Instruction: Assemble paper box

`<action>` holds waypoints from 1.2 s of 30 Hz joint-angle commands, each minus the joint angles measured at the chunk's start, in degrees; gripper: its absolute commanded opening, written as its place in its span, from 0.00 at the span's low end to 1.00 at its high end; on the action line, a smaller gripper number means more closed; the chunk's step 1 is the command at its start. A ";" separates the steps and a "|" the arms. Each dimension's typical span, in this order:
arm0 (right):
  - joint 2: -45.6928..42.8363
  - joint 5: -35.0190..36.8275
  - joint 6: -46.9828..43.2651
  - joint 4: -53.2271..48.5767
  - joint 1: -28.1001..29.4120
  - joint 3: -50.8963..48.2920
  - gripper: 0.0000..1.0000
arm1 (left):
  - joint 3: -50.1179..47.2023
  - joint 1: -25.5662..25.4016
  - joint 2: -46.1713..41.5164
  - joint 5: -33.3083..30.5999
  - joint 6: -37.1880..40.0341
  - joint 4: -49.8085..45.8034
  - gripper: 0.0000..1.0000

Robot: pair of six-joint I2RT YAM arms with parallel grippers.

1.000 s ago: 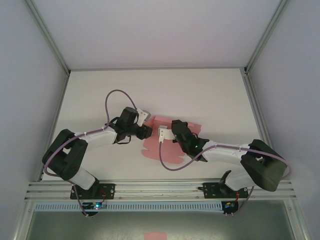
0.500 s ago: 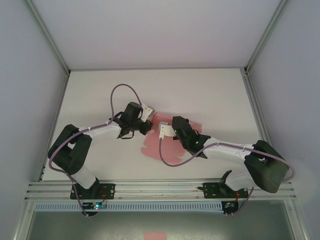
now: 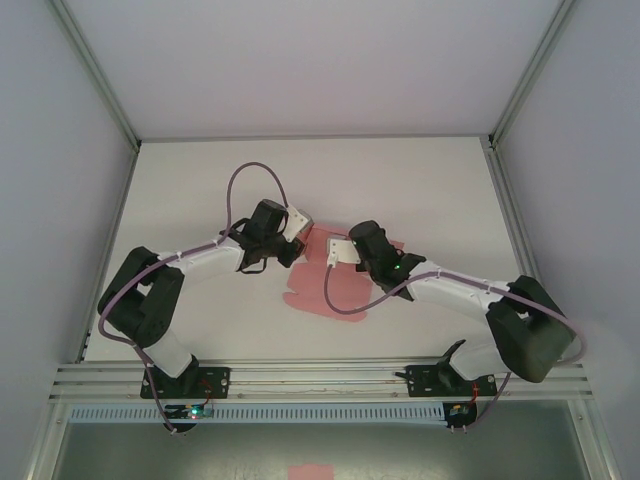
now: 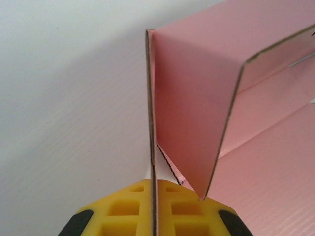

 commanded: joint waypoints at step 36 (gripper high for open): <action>2.60 6.10 -17.28 25.19 2.32 -10.86 0.00 | 2.14 0.68 -7.34 -8.30 -21.46 -5.56 0.40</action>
